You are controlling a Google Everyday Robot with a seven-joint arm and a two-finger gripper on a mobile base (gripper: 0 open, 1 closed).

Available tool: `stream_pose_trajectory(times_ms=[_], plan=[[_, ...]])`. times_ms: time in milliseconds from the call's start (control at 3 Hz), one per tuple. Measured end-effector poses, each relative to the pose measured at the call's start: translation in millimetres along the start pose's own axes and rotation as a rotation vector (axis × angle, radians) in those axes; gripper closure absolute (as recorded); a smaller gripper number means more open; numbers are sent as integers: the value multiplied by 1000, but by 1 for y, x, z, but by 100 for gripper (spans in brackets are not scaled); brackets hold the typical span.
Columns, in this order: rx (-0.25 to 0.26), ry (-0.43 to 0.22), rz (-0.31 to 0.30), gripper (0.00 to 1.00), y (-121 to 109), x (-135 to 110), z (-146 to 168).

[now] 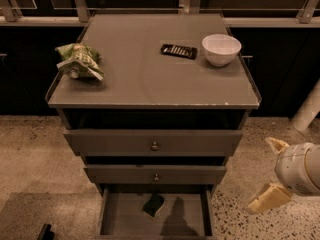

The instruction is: Pick sponge from bottom drawer and place on counter

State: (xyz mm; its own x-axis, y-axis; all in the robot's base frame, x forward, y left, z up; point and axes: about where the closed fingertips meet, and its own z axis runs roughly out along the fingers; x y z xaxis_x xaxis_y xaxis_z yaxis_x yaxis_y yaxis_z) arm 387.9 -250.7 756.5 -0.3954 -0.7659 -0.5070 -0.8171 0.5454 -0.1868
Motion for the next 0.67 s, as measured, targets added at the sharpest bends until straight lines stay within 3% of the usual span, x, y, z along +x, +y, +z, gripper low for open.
stream_pose_trajectory(times_ms=[333,667], plan=[[-21,-40,111,0,27,24,18],[-81,-99,252,0,77,61,71]])
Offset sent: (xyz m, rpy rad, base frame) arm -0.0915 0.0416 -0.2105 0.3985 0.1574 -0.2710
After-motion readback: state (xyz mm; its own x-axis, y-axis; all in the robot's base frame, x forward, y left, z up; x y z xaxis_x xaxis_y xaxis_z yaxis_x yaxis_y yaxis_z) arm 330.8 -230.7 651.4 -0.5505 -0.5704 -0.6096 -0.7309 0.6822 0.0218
